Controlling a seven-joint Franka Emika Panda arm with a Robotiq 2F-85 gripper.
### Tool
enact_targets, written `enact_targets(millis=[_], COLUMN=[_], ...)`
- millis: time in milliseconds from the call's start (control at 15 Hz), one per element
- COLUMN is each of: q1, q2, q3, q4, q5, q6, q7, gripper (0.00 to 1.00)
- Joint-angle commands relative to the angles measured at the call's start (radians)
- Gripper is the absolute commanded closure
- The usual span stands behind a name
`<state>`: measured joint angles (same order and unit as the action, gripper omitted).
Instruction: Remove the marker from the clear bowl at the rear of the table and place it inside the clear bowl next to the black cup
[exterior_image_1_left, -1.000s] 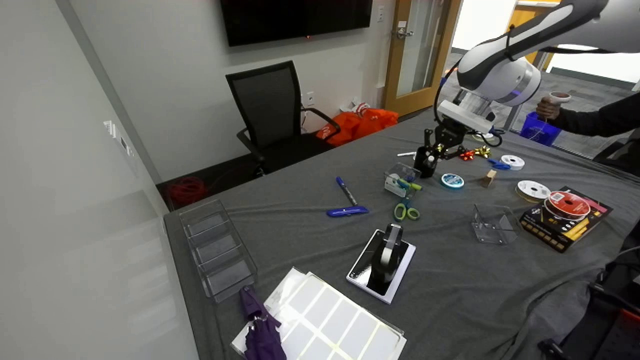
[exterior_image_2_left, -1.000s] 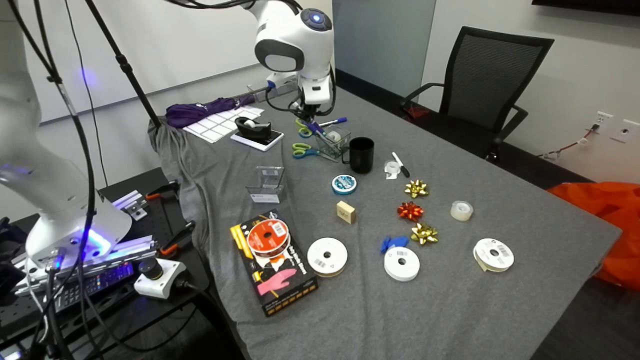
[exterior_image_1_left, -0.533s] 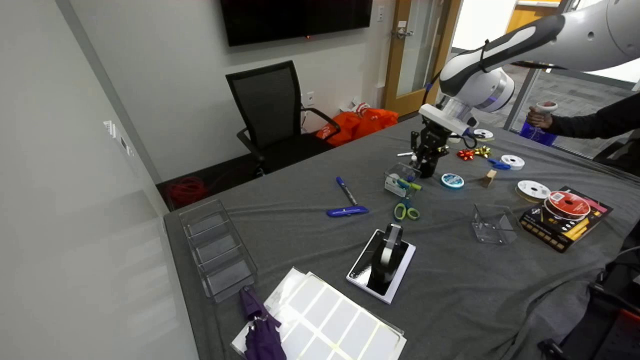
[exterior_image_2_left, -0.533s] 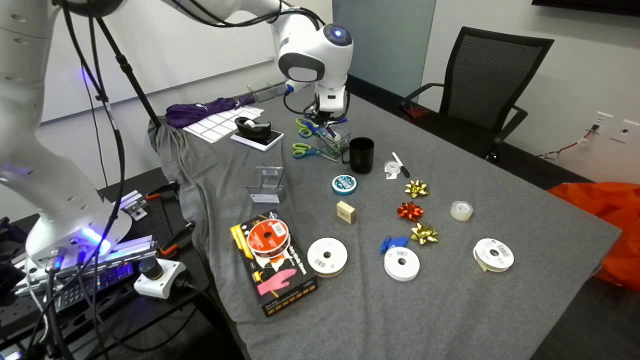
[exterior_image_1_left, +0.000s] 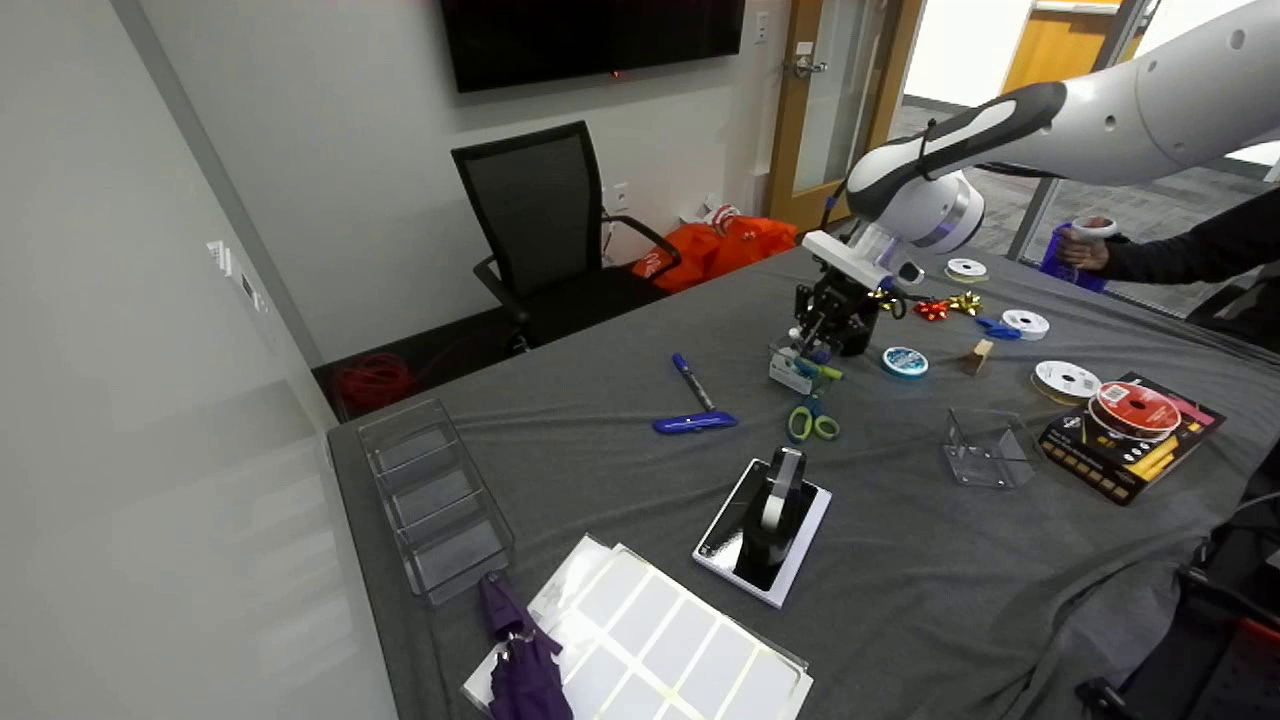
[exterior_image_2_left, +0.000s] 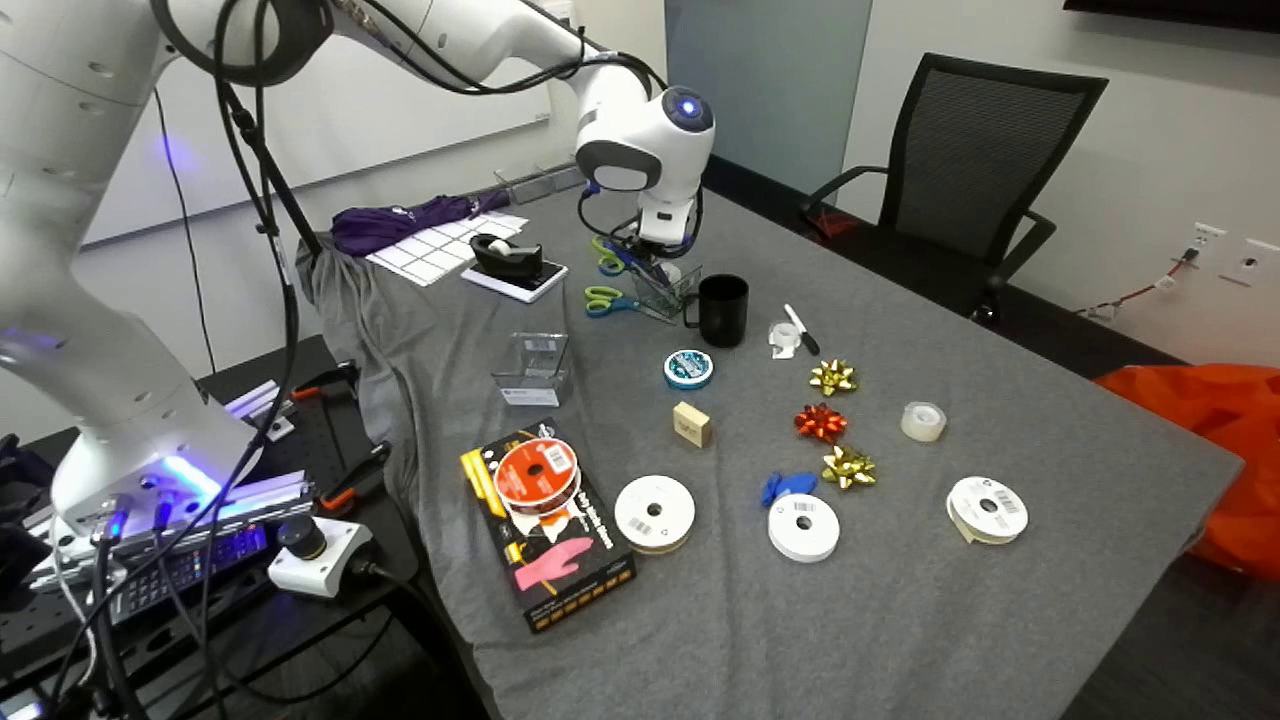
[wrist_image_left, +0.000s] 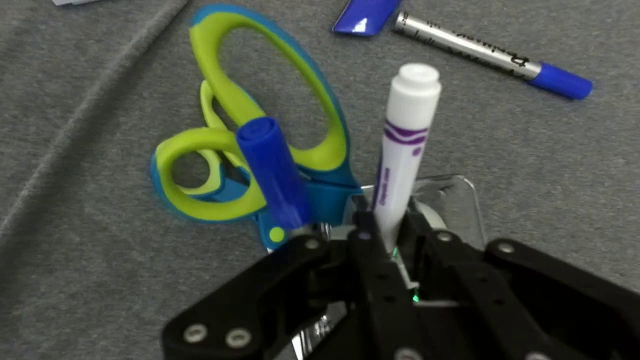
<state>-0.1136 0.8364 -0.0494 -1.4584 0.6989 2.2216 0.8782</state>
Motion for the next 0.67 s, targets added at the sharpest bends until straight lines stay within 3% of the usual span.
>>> enact_targets(millis=[0, 600], q1=[-0.001, -0.012], q2=[0.040, 0.029], q3=[0.009, 0.004], q4=[0.034, 0.005], q5=[0.006, 0.001], q6=[0.011, 0.044], q7=[0.029, 0.012], gripper=[0.96, 0.96])
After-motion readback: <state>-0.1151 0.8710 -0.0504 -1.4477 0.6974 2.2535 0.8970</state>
